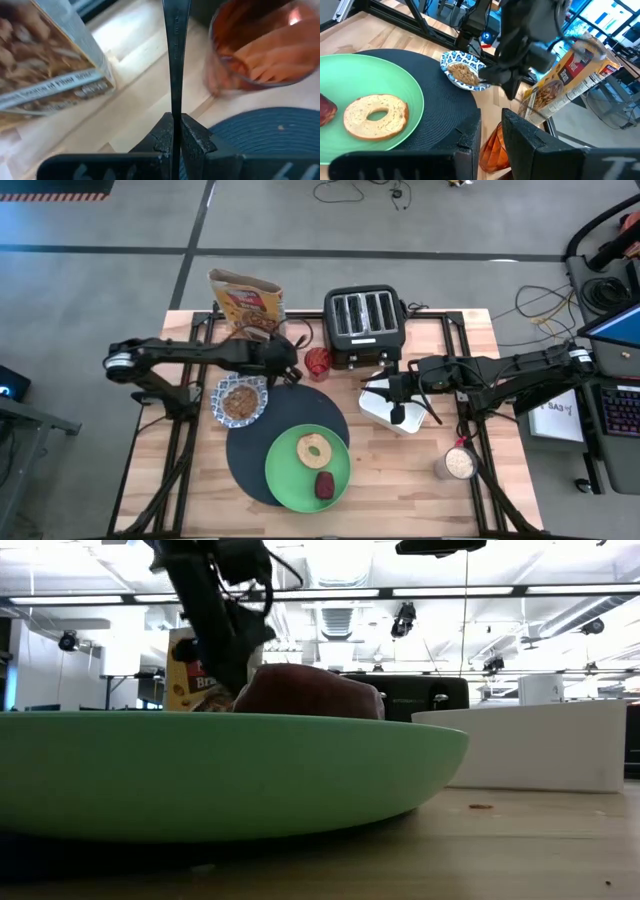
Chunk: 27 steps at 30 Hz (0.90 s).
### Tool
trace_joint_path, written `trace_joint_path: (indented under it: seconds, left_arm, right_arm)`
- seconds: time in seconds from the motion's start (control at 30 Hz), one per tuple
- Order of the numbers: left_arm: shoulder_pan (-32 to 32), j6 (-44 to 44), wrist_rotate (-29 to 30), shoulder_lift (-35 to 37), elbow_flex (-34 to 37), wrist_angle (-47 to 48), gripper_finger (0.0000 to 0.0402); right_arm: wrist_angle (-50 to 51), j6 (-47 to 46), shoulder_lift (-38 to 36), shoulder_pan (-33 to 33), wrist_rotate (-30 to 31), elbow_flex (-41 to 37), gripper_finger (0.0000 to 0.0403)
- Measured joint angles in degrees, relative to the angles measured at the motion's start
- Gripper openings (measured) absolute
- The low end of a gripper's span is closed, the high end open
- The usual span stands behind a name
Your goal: Arrange a breakfast setting
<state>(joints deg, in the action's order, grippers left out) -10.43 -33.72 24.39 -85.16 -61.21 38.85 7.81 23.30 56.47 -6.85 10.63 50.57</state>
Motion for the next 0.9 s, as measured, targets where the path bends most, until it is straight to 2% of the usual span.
trace_joint_path:
  seconds: [0.17,0.3,0.43,0.5,0.57,0.73,0.9]
  left_arm:
    - [1.8,5.6,-1.9,4.3,0.0,-0.3,0.0004]
    - [6.3,13.4,-11.2,7.6,1.6,-0.7,0.0004]
    - [10.1,16.6,-22.5,12.0,7.6,-5.1,0.0003]
    - [10.4,13.3,-28.5,14.1,11.5,-8.6,0.0003]
    - [10.4,7.1,-31.8,16.1,15.2,-11.4,0.0003]
    - [10.6,-12.6,-36.9,18.8,22.0,-13.4,0.0003]
    - [12.6,-27.2,-37.5,18.4,25.8,-14.8,0.0004]
  right_arm:
    - [0.0,-0.1,0.0,0.0,0.0,0.0,0.0064]
    - [0.0,-0.1,0.0,0.0,0.0,0.0,0.0064]
    - [0.2,-0.3,0.0,0.0,0.0,0.0,0.0064]
    - [0.3,-0.7,0.0,0.0,0.0,0.0,0.0064]
    - [0.3,-0.8,0.0,0.0,0.0,0.0,0.0063]
    - [0.2,-0.7,0.0,0.0,0.0,0.0,0.0063]
    - [-0.7,0.6,0.0,0.0,0.0,0.0,0.0063]
